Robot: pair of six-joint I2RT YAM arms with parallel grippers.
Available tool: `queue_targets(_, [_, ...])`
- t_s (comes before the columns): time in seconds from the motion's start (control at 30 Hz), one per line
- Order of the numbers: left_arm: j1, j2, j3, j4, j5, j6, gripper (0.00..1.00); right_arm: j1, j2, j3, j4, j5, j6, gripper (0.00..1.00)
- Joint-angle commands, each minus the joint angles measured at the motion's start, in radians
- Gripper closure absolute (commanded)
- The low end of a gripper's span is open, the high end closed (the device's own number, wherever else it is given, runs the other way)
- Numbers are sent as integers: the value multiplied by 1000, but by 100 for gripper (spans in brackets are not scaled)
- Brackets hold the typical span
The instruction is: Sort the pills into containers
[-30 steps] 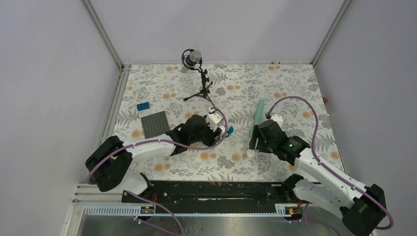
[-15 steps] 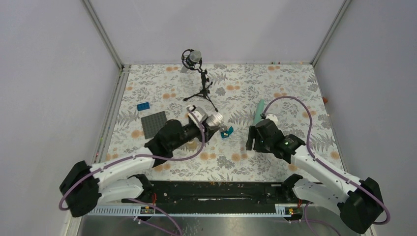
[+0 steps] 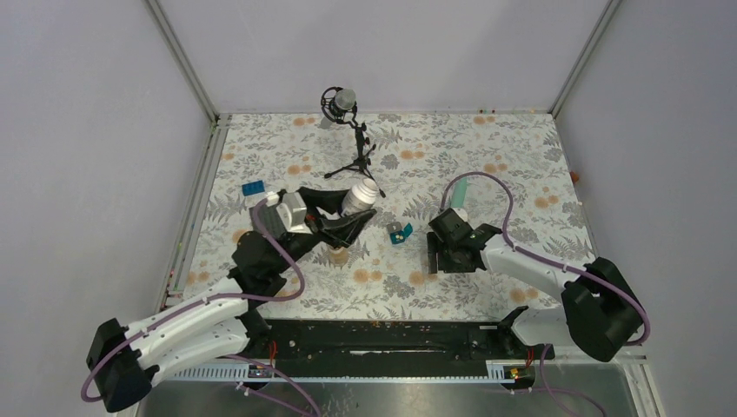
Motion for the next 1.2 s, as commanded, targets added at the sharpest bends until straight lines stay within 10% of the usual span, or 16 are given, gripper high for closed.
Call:
queue_targets(0.0, [-4, 47, -10, 137, 83, -72, 100, 15, 34, 57, 0, 29, -8, 31])
queue_targets(0.43, [-4, 34, -25, 91, 134, -36, 100, 16, 161, 120, -48, 53, -24, 43])
queue_targets(0.67, [-5, 29, -26, 63, 151, -32, 100, 16, 170, 134, -69, 56, 4, 69])
queue_targets(1.17, [18, 105, 1, 53, 200, -96, 100, -32, -349, 371, -155, -255, -180, 72])
